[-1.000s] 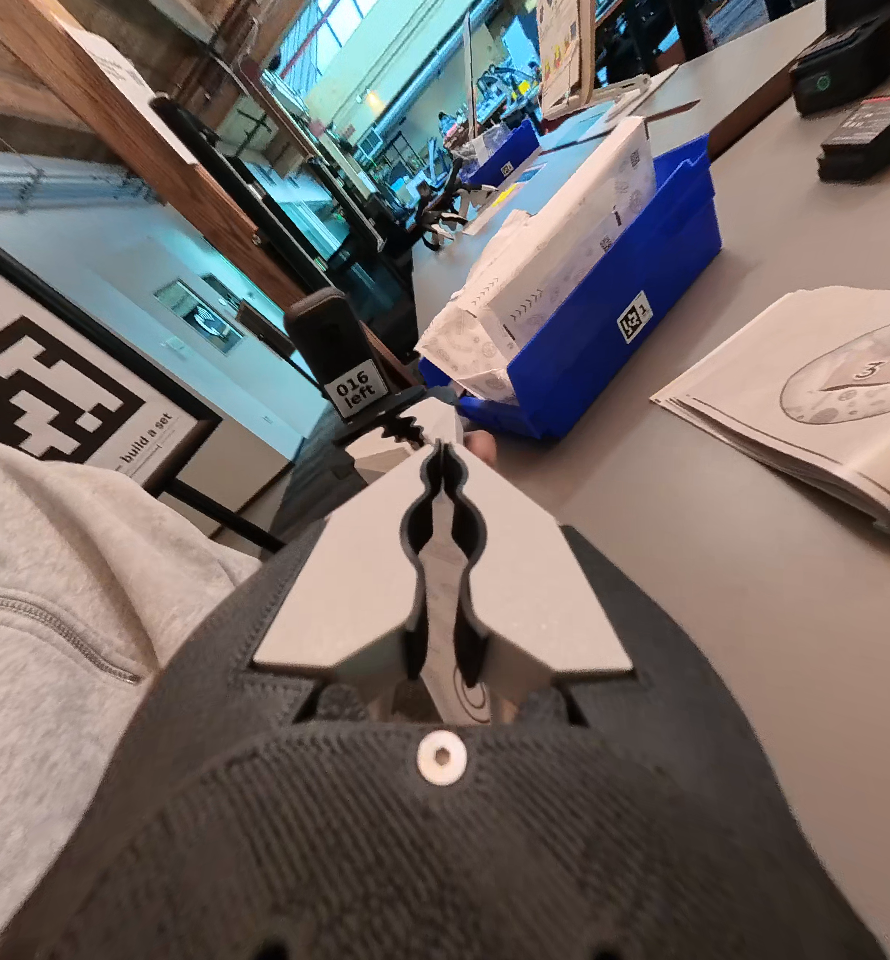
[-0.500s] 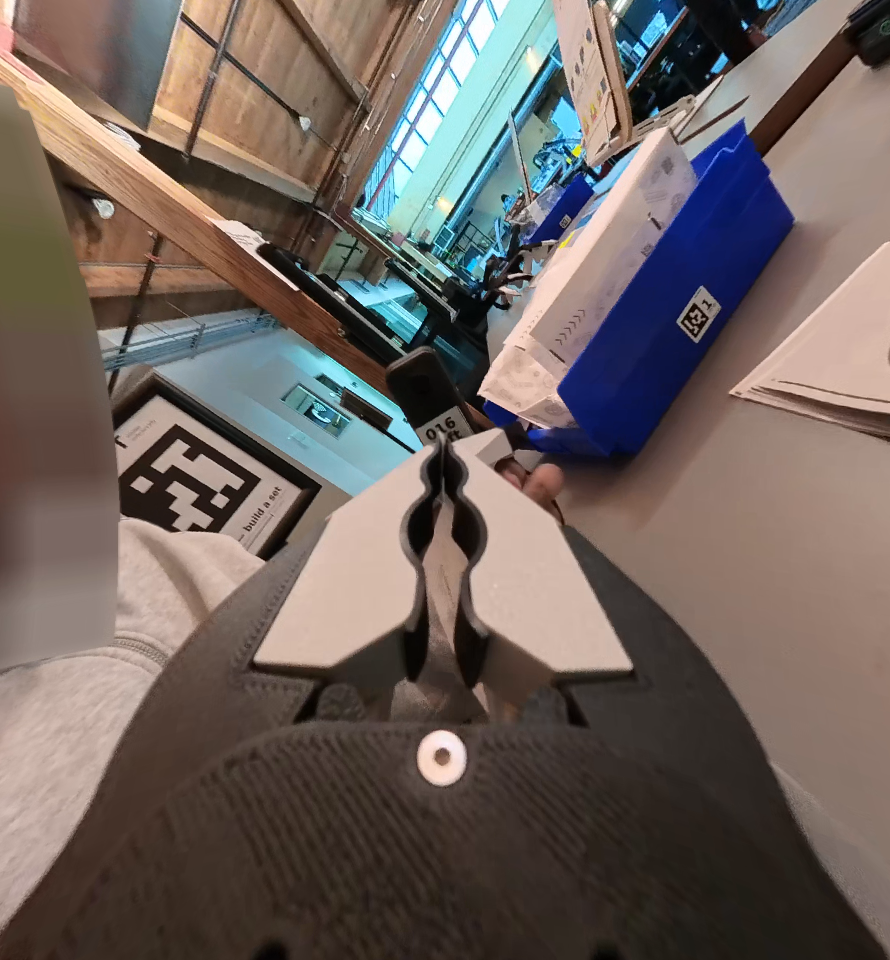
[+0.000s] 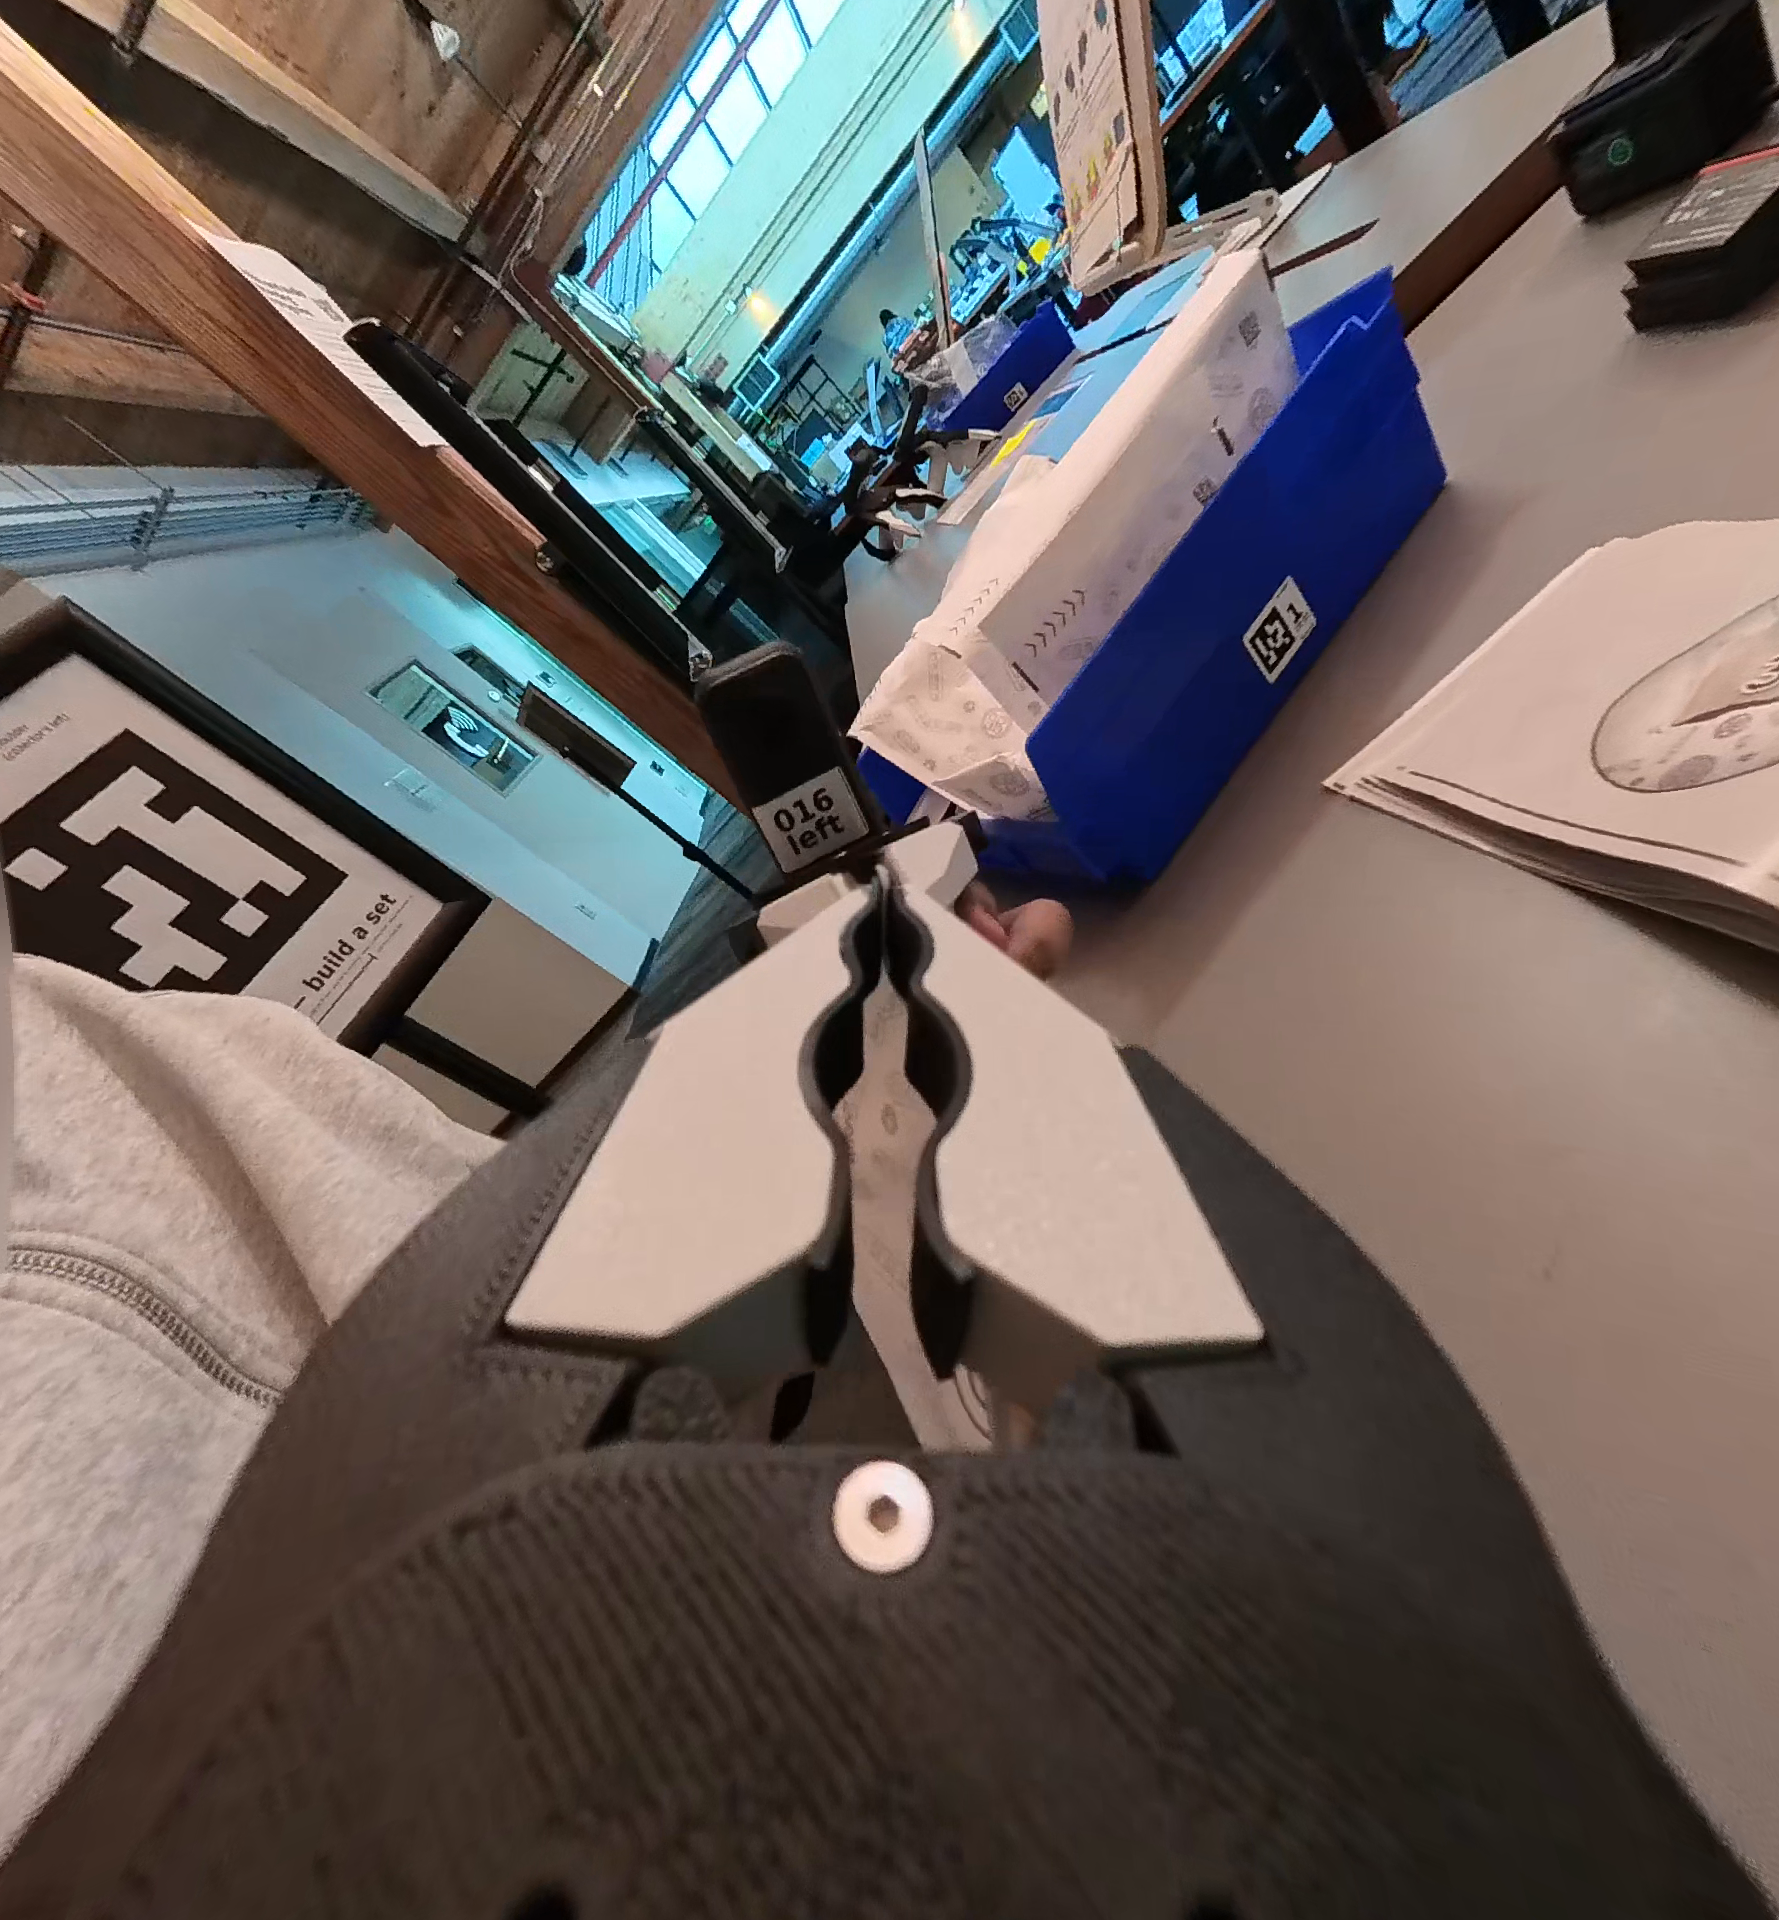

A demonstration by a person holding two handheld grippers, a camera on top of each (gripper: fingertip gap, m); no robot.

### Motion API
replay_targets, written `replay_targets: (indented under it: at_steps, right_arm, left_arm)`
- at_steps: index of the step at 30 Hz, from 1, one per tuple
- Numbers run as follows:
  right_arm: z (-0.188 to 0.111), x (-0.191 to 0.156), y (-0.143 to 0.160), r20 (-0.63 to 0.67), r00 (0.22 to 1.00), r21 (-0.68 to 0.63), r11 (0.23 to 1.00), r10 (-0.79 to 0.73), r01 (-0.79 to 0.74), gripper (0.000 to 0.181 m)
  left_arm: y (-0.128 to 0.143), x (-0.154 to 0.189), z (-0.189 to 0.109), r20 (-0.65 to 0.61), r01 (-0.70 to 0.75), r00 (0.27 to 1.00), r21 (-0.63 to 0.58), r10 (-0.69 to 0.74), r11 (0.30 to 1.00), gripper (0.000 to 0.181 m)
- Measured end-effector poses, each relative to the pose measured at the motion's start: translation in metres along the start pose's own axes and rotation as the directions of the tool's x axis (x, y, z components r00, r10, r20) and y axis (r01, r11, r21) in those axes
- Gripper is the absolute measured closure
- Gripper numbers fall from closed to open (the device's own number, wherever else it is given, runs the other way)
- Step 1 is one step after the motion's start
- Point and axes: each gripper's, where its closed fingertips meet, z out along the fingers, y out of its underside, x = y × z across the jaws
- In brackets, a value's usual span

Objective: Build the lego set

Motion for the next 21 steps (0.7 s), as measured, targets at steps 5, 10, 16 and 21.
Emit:
replay_targets:
  at_steps: [5, 10, 16, 21]
  right_arm:
    - [0.0021, 0.0004, 0.0028, -0.002, 1.0, -0.026, 1.0, 0.001, -0.001, 0.181]
    - [0.0026, 0.0007, 0.0045, 0.015, 1.0, -0.053, 0.998, 0.027, -0.026, 0.181]
    - [0.0041, -0.0009, 0.0082, 0.004, 1.0, -0.133, 0.991, -0.005, 0.005, 0.181]
    - [0.0039, -0.0008, 0.0096, 0.004, 1.0, -0.196, 0.98, -0.03, 0.03, 0.181]
  left_arm:
    - [-0.0014, 0.0026, -0.0024, -0.026, 0.012, 1.0, 0.012, -0.012, 1.0, 0.181]
    - [0.002, 0.003, -0.002, -0.046, 0.04, 0.998, 0.006, -0.04, 0.999, 0.181]
    - [0.0057, 0.0009, -0.0037, -0.048, 0.044, 0.998, -0.006, -0.044, 0.999, 0.176]
    - [0.0066, 0.0064, -0.0031, -0.09, 0.046, 0.995, -0.002, -0.046, 0.999, 0.181]
